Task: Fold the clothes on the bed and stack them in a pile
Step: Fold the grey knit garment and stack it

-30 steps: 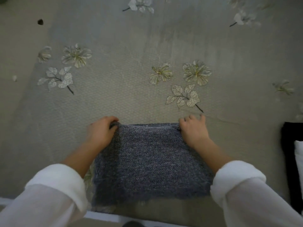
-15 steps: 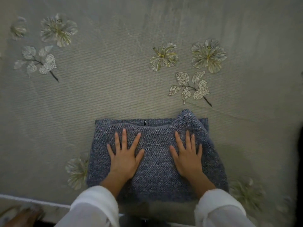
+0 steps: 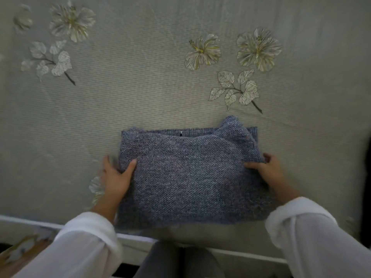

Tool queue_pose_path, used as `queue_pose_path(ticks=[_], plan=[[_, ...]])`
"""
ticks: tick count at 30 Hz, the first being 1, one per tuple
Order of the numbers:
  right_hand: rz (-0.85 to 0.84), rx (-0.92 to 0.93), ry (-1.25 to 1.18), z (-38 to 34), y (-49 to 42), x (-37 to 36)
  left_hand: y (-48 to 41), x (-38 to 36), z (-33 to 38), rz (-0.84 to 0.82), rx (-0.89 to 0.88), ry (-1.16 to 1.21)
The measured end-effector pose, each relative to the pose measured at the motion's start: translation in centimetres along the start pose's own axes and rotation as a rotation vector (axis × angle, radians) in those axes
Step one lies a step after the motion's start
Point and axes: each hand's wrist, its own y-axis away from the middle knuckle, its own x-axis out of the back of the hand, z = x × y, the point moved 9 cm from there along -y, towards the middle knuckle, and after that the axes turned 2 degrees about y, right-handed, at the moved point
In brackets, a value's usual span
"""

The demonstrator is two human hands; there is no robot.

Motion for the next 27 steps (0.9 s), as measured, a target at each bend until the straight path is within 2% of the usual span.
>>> queue_pose_path(ticks=[3,6,9,12,16,21,27], plan=[[-0.103,-0.074,-0.017,1.0,0.2,0.1,0.7,-0.7,-3.3,-0.187,0.150,0.228],[-0.224,-0.116,-0.020,1.2,1.3,-0.4,1.6,-1.4,-4.2,-0.336,0.202,0.302],[-0.145,-0.050,-0.066,0.4,3.4,-0.2,2.8,-0.8,-3.3,-0.399,0.166,0.241],[-0.059,0.085,-0.078,-0.6,7.0,0.3,4.1,1.2,-0.6,-0.335,0.017,0.183],[-0.073,0.199,-0.102,0.4,12.5,2.4,7.0,2.6,3.4,-0.346,-0.223,0.103],[0.013,0.207,-0.311,5.5,18.3,8.6,12.2,2.1,9.9,-0.417,-0.501,0.033],[0.169,0.150,-0.531,13.6,22.5,17.6,22.2,-3.1,19.4,-0.533,-0.759,-0.059]])
